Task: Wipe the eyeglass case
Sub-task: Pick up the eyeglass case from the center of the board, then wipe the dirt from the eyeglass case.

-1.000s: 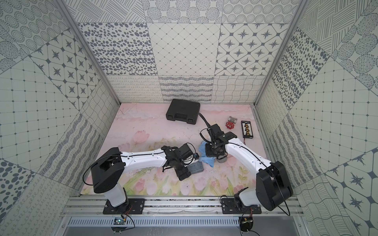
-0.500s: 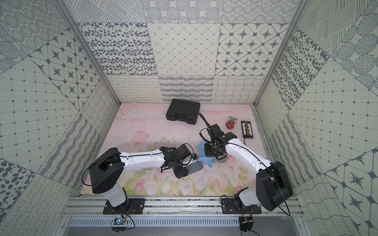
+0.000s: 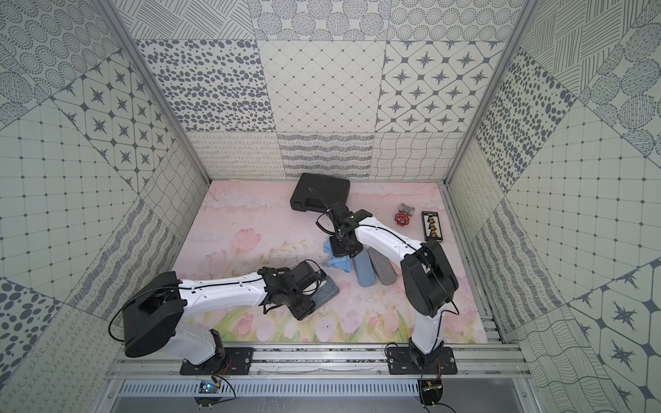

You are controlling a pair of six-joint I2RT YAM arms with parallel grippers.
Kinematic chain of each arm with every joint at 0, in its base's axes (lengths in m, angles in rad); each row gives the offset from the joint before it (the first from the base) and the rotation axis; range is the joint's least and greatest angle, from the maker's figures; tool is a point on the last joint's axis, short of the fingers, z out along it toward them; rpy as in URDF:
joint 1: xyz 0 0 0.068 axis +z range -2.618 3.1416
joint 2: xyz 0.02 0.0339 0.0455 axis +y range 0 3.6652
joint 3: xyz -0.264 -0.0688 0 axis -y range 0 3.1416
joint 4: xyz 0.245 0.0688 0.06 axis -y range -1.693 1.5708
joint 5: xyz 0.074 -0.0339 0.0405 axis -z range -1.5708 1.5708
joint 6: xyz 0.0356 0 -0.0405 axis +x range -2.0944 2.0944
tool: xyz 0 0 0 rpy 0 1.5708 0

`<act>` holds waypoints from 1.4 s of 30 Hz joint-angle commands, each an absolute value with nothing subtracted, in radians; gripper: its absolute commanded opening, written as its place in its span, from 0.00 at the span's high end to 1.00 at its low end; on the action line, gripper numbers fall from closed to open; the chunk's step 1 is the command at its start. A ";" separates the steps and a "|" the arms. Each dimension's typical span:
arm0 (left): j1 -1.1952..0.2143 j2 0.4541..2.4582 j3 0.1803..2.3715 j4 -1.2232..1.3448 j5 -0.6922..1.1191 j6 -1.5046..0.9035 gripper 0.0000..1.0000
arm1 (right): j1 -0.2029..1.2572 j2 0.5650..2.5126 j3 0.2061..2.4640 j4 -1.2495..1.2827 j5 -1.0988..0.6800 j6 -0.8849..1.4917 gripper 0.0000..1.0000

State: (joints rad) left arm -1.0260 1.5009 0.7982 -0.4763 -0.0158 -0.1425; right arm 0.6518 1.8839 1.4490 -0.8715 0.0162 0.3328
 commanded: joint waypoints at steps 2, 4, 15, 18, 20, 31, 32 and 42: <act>-1.020 1.512 0.775 -0.487 -0.087 -0.346 0.68 | 0.681 1.936 1.439 -0.880 0.030 0.232 1.00; -1.019 1.540 0.782 -0.482 -0.083 -0.363 0.69 | 0.718 1.918 1.395 -0.843 -0.009 0.198 1.00; -0.973 1.549 0.735 -0.417 -0.012 -0.509 0.75 | 0.782 1.723 1.046 -0.735 -0.197 0.274 1.00; -0.973 1.540 0.727 -0.399 0.007 -0.527 0.75 | 0.744 1.607 0.993 -0.700 -0.321 0.328 1.00; -0.972 1.538 0.726 -0.389 0.027 -0.535 0.75 | 0.682 1.546 0.974 -0.695 -0.354 0.369 1.00; -0.973 1.520 0.708 -0.293 0.074 -0.617 0.76 | 0.650 1.690 1.109 -0.713 0.053 0.605 1.00; -0.973 1.526 0.710 -0.285 0.075 -0.622 0.76 | 0.691 1.703 1.104 -0.695 0.067 0.633 1.00; -0.970 1.574 0.738 -0.247 0.077 -0.602 0.76 | 0.934 1.645 1.031 -0.430 -0.335 0.737 1.00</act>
State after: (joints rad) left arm -0.9791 1.5116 0.7540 -0.3683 0.0296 -0.5758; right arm 0.9058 1.6833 1.0420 -0.6144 -0.1268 0.6781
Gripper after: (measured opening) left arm 0.700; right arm 0.149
